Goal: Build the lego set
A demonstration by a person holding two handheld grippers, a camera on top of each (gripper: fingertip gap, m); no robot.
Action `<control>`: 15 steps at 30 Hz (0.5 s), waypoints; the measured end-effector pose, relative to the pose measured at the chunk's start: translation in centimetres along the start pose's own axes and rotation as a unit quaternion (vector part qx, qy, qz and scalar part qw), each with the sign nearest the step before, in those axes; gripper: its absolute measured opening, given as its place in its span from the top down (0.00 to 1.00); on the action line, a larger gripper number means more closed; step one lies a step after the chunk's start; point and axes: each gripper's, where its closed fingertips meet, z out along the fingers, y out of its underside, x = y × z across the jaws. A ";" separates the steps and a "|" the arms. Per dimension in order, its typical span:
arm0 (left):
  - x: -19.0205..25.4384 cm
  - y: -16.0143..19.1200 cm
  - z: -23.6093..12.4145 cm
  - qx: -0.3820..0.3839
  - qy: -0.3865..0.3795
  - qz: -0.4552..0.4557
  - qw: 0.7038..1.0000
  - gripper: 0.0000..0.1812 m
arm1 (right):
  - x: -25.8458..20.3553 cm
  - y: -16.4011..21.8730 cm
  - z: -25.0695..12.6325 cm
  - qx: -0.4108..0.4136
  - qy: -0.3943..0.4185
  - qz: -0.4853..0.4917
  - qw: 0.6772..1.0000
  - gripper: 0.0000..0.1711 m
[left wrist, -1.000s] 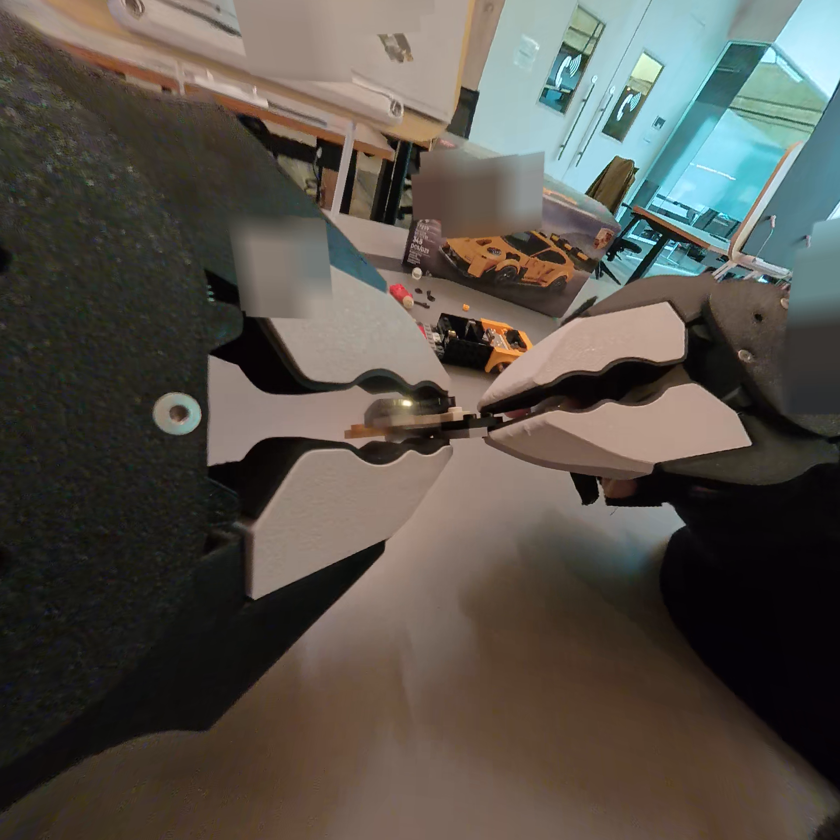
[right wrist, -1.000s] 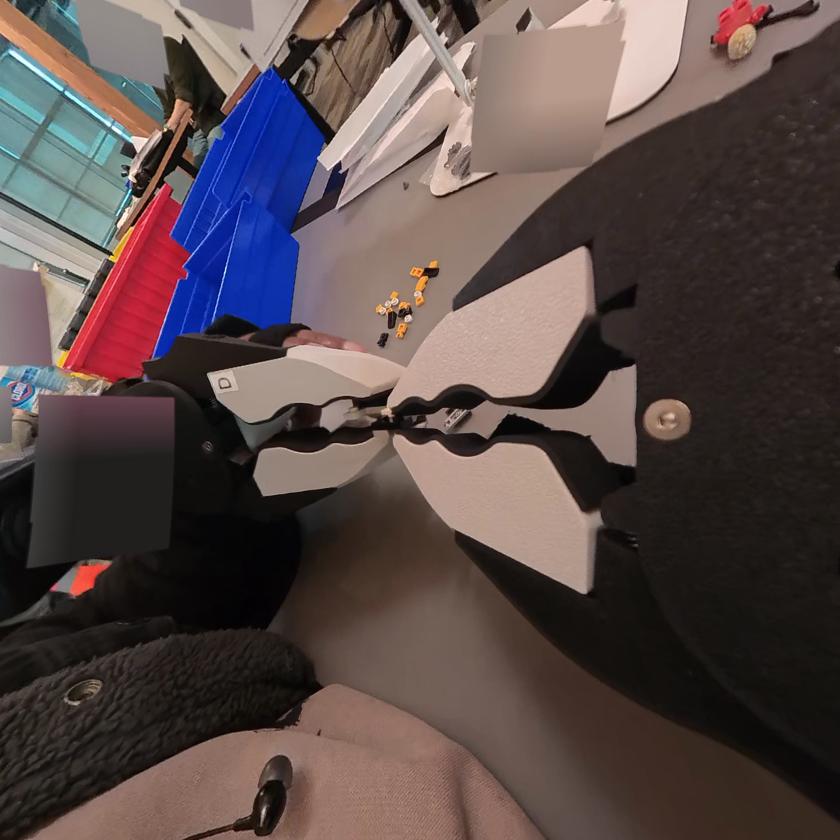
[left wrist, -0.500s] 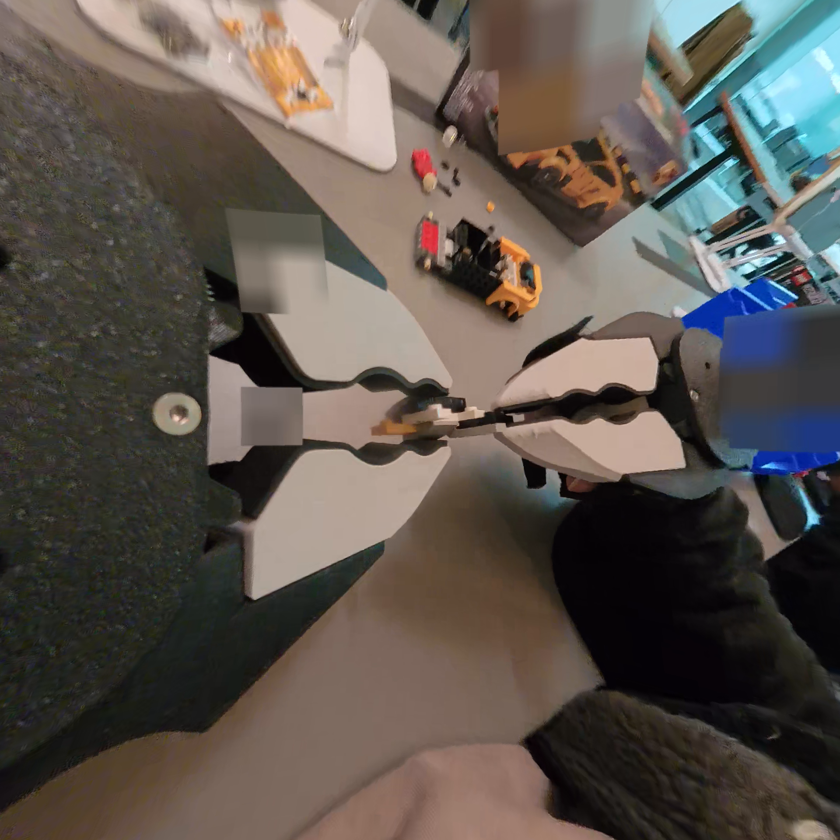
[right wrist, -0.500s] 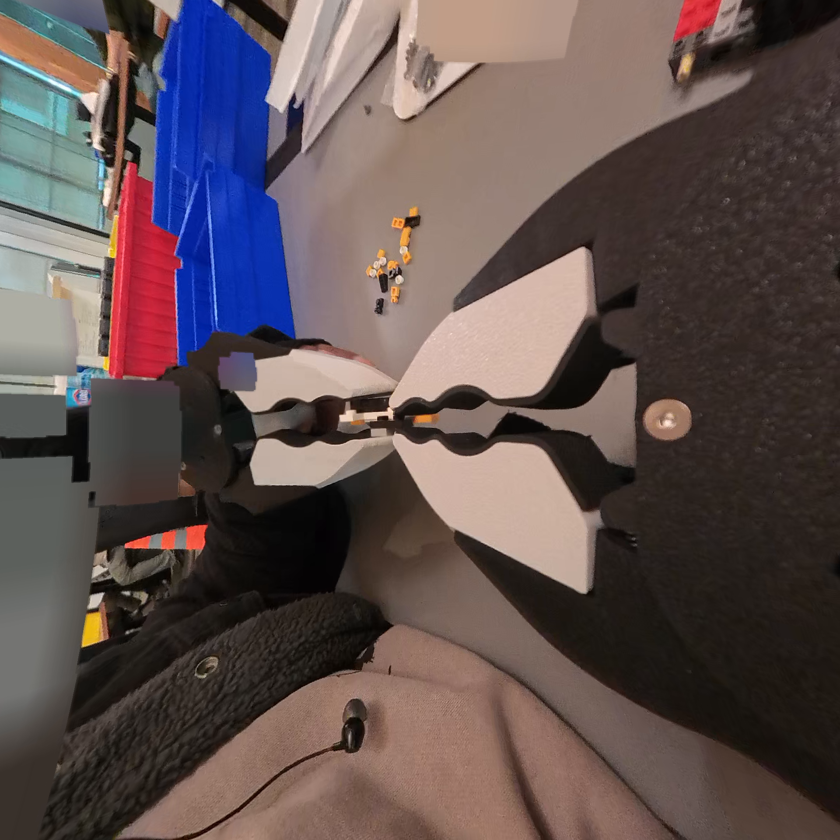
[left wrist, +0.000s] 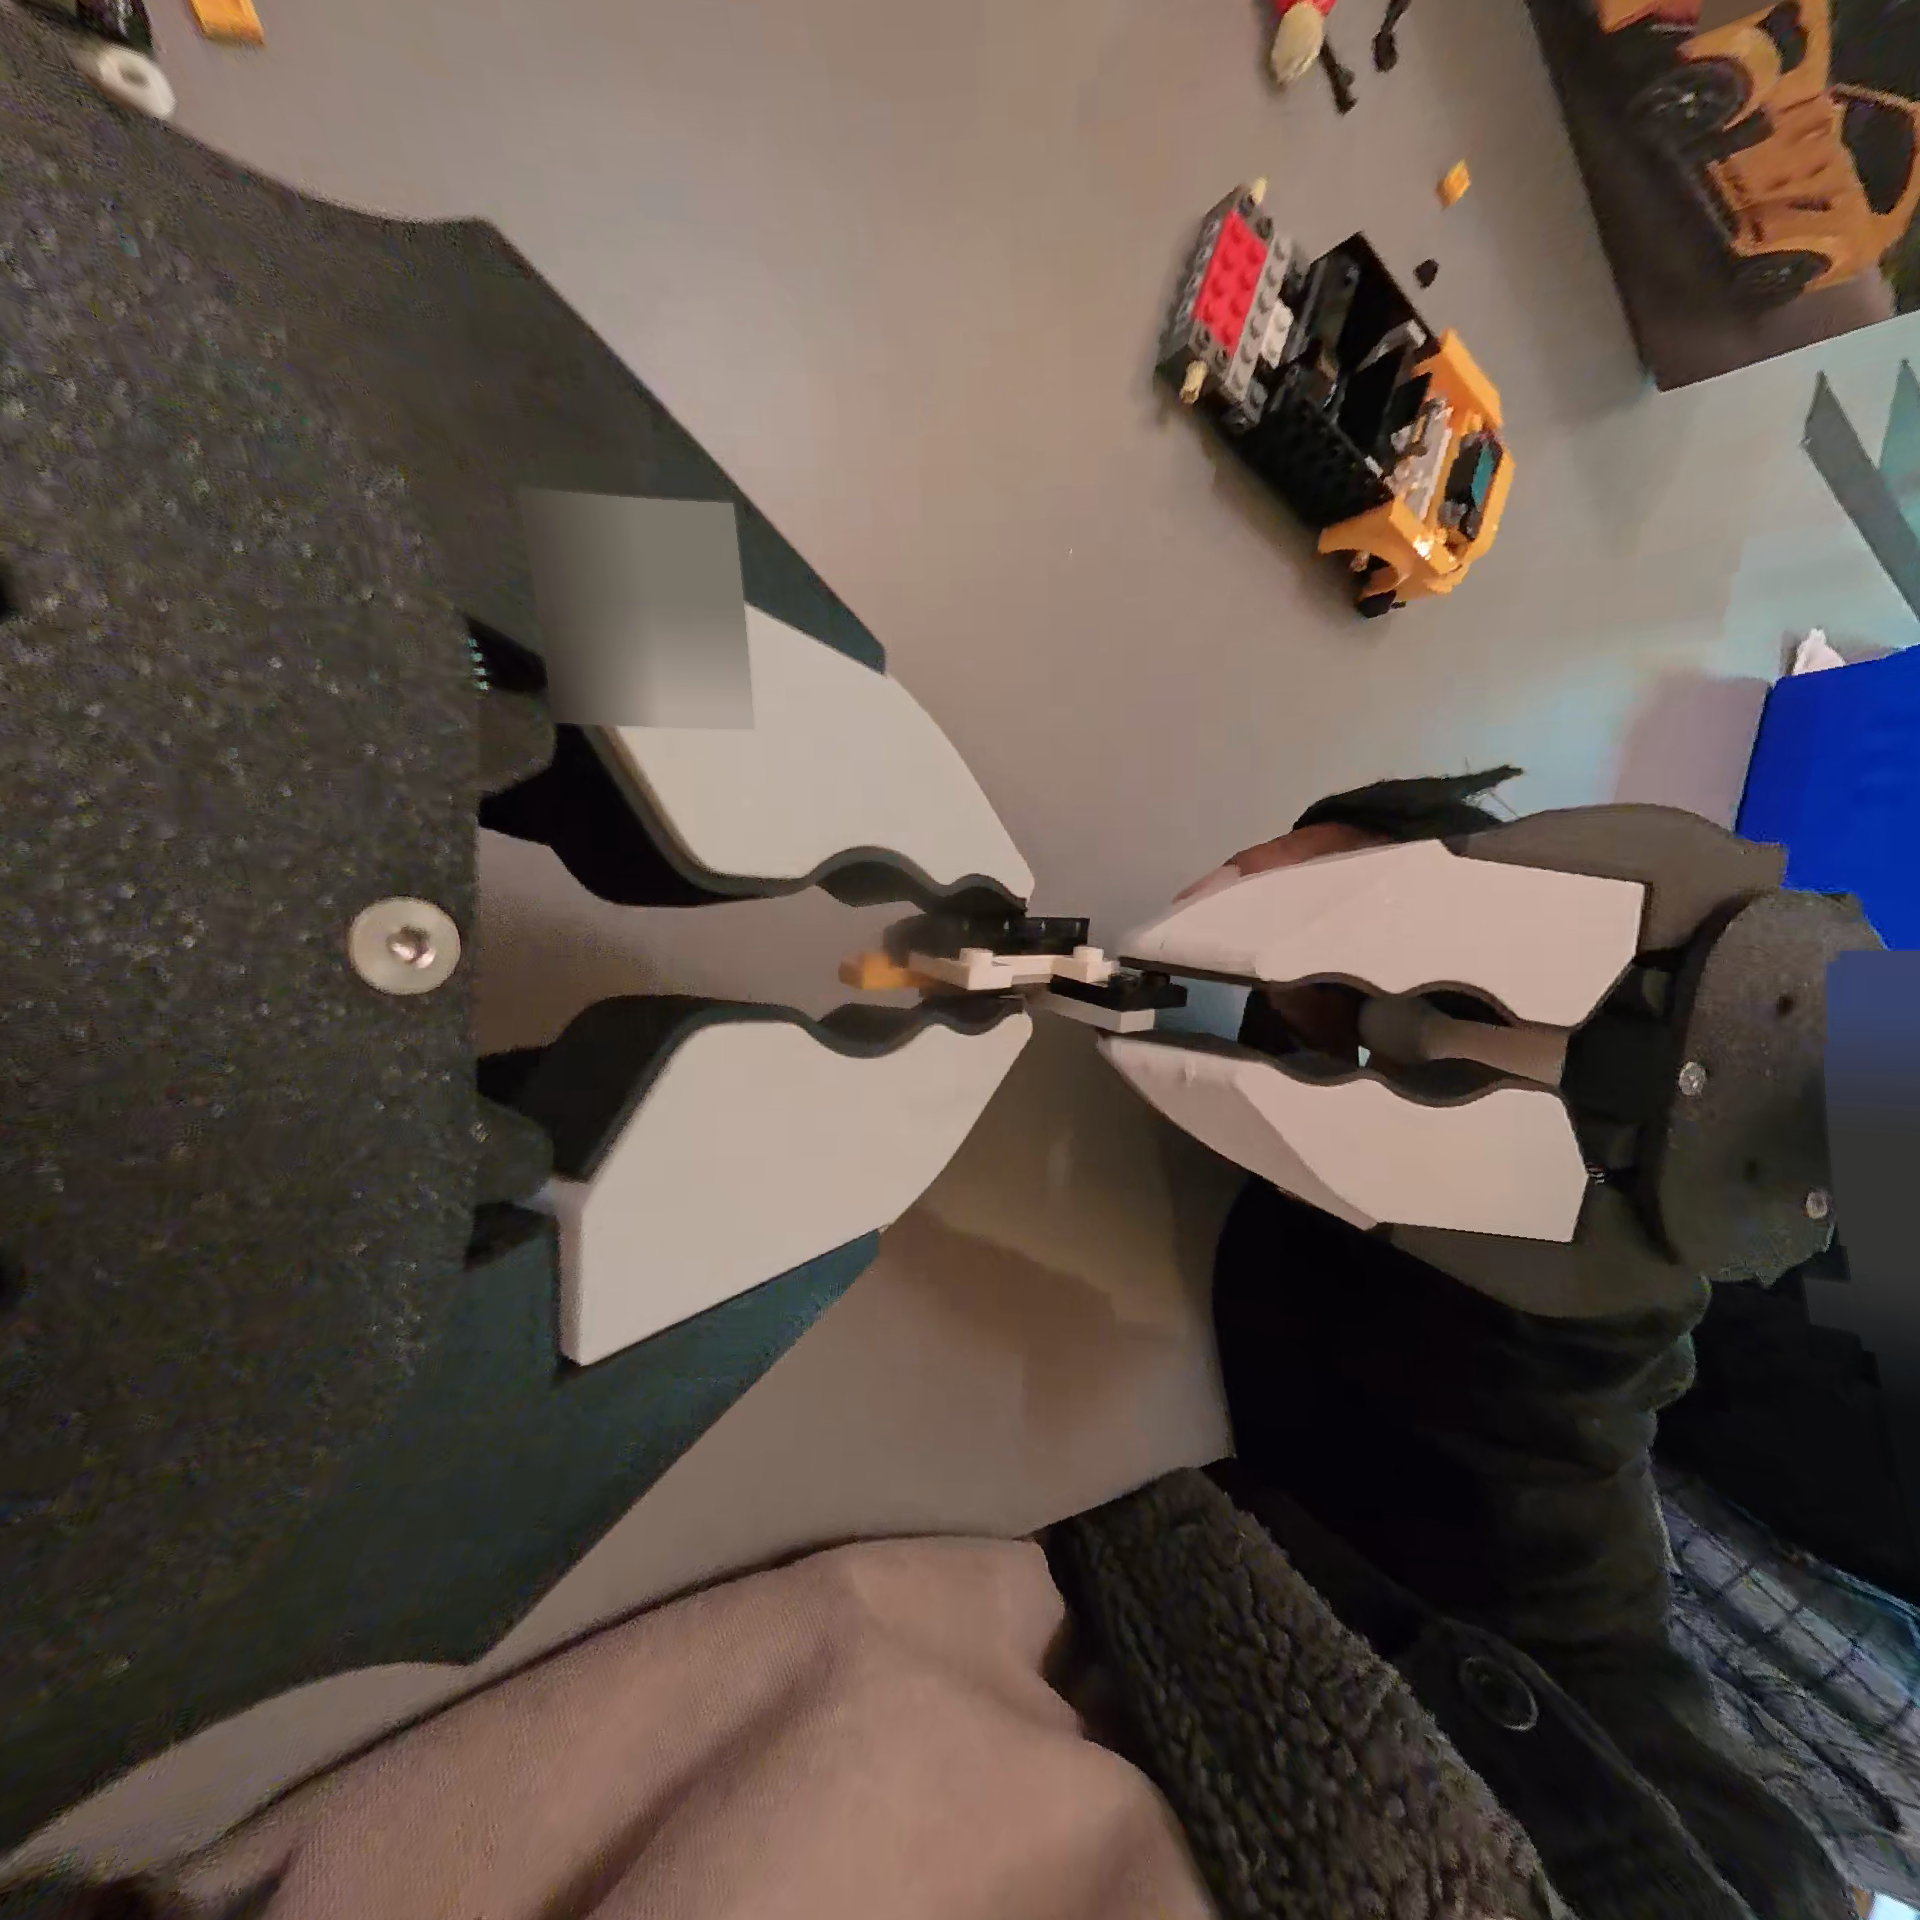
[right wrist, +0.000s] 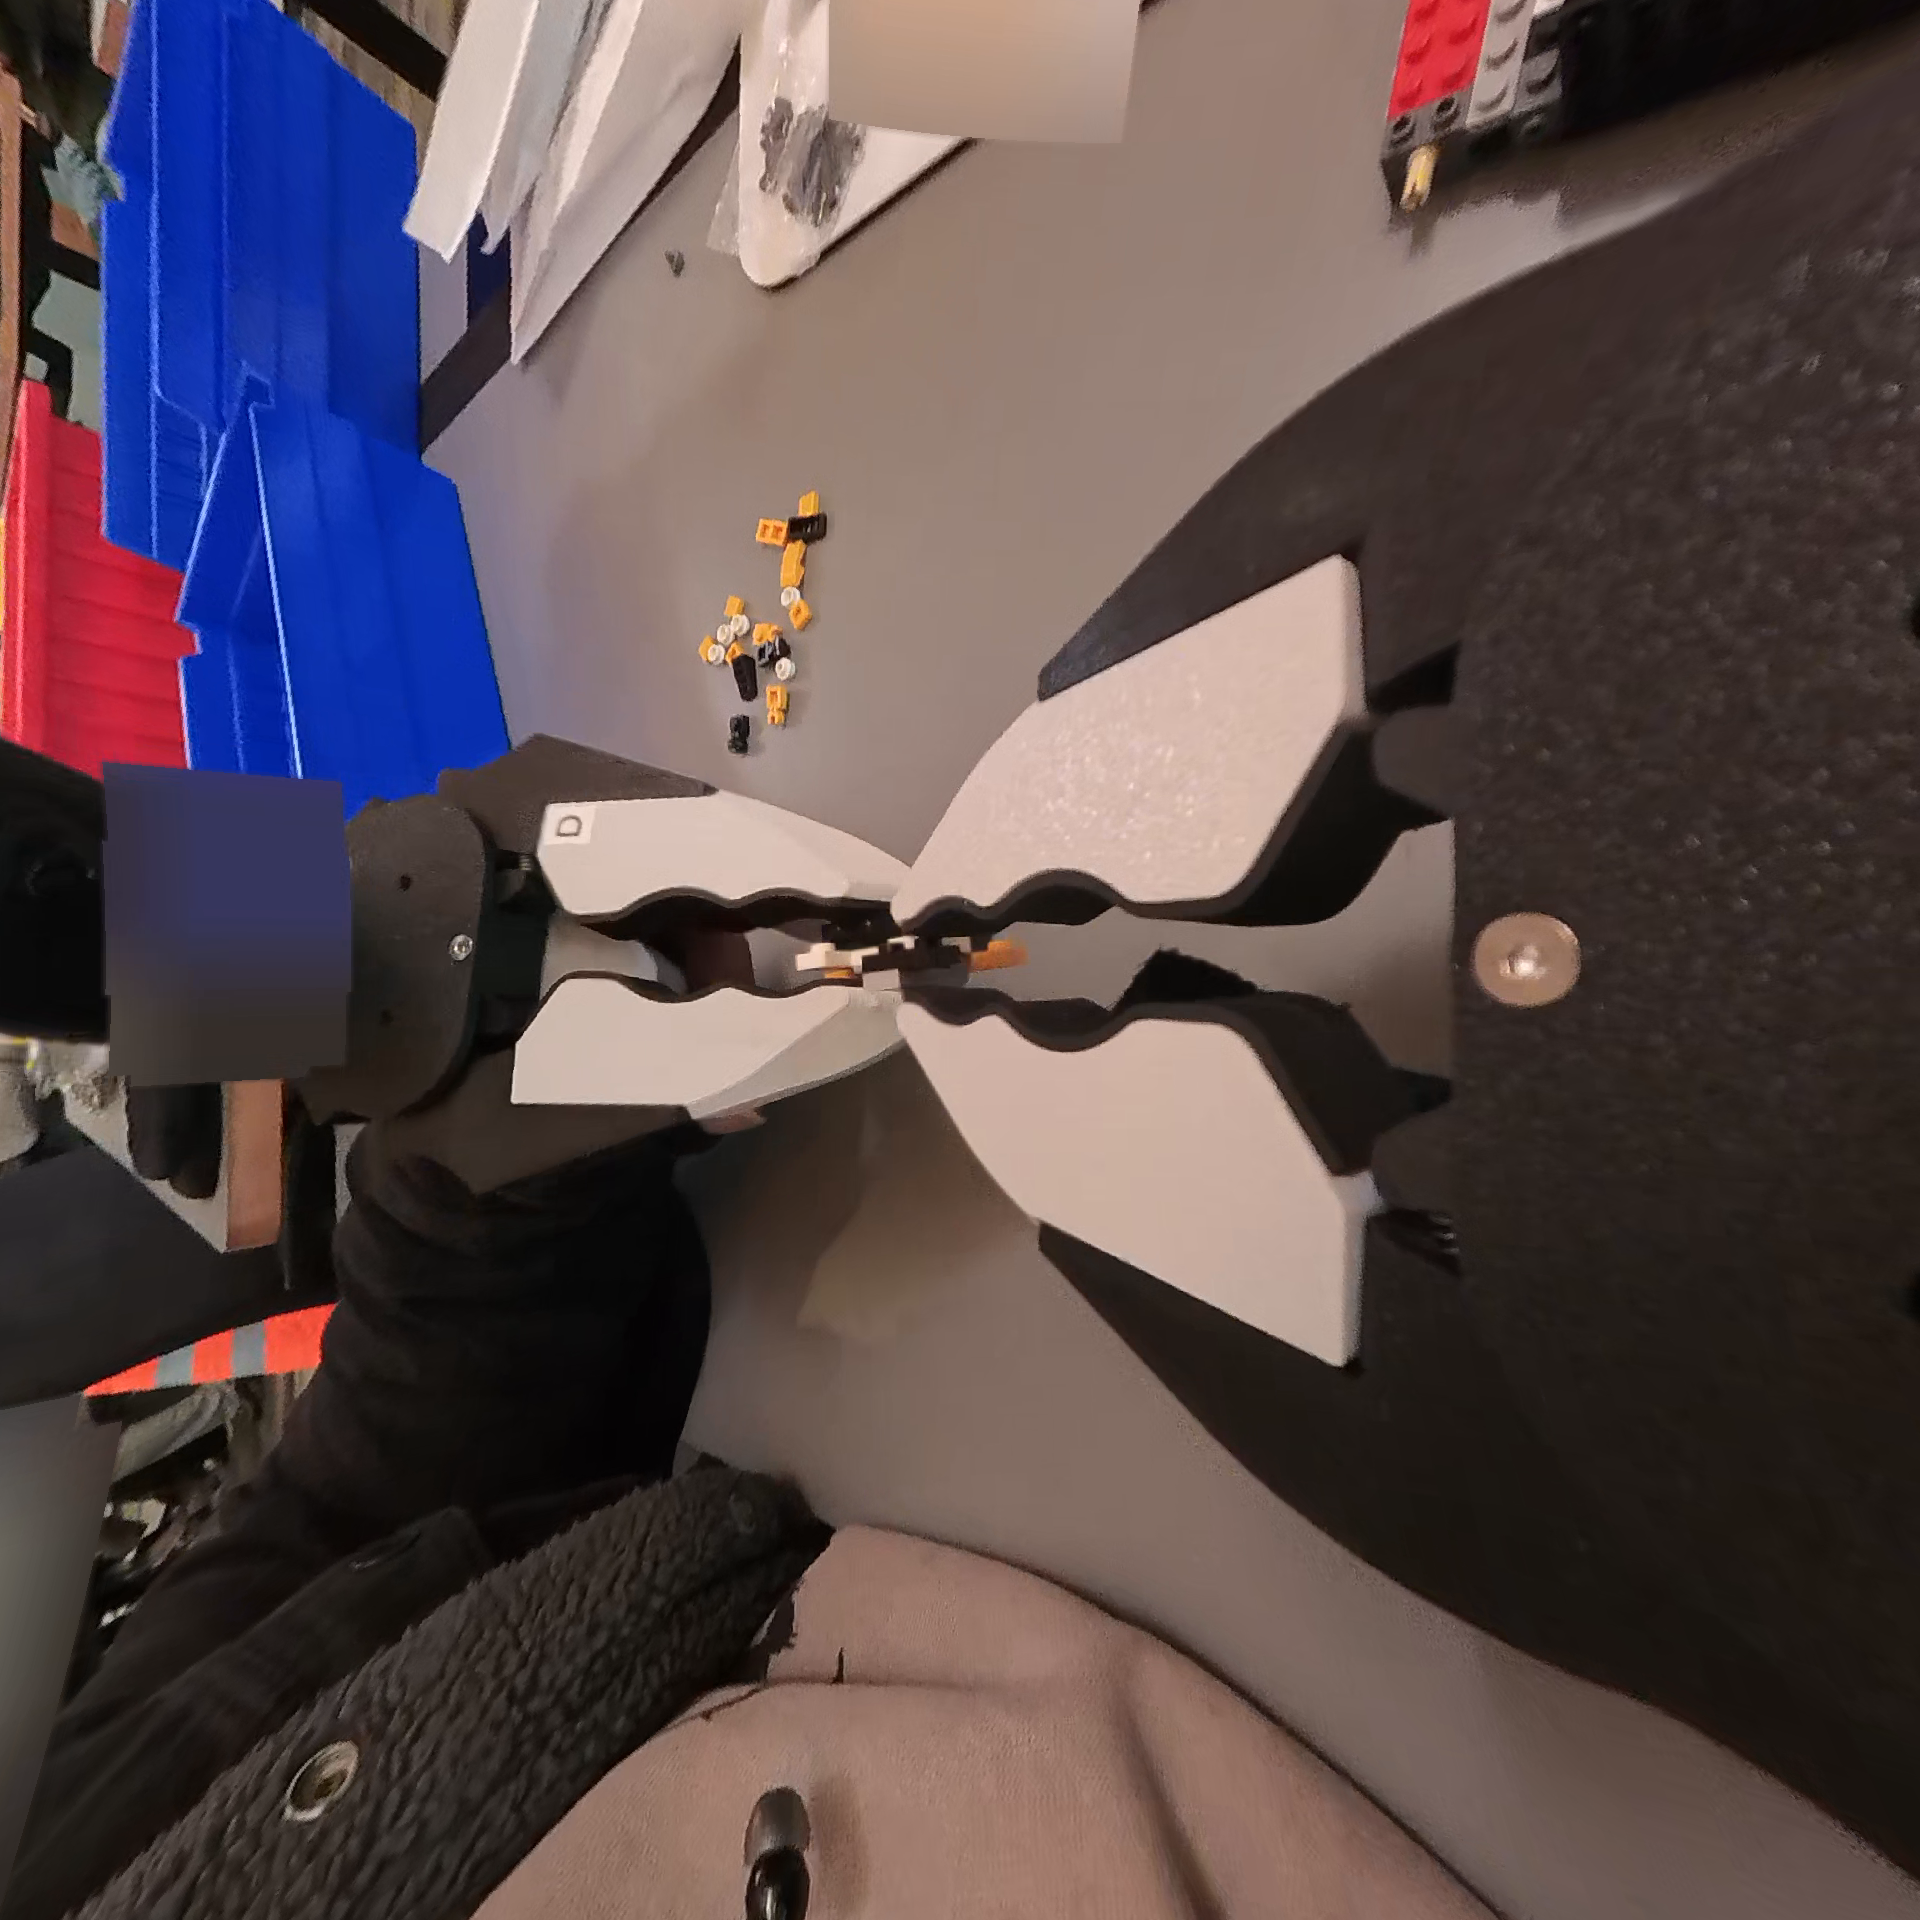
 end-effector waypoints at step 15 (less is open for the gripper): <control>0.3 0.1 0.1 0.037 0.130 -0.246 0.960 0.92 | -0.4 -0.5 0.1 -0.019 0.054 -0.152 0.987 0.95</control>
